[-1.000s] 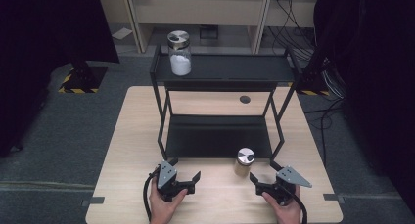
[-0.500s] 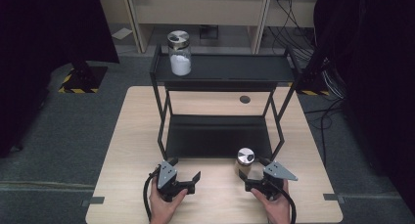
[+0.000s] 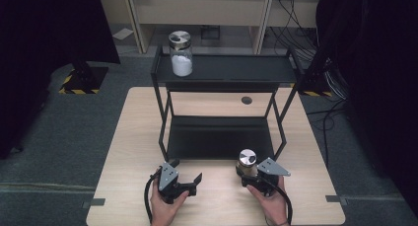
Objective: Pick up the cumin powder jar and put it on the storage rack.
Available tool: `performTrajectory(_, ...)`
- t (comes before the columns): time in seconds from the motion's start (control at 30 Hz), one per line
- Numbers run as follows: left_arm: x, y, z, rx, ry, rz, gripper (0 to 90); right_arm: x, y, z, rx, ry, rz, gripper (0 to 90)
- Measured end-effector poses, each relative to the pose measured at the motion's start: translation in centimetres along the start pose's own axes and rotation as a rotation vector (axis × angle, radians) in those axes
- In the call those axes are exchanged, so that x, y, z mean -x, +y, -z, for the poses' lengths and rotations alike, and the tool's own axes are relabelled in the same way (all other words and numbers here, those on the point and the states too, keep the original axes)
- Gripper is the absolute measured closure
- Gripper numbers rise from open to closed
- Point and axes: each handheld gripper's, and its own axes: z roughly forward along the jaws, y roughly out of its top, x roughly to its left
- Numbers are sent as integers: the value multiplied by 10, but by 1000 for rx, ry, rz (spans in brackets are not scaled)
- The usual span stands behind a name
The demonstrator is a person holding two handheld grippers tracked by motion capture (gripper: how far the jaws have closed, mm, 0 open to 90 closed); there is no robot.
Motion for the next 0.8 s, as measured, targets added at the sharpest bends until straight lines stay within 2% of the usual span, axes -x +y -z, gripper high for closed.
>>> performTrajectory(0.03,0,0,0,0,0,-1,11,0,0,0,0,2,5,308)
performTrajectory(0.27,0,0,0,1,0,-3,11,-2,0,0,4,-5,9,312)
performTrajectory(0.43,0,0,0,1,0,0,11,-6,-1,1,11,-10,-8,313)
performTrajectory(0.8,0,0,0,0,0,-1,10,-10,13,14,65,-41,11,314)
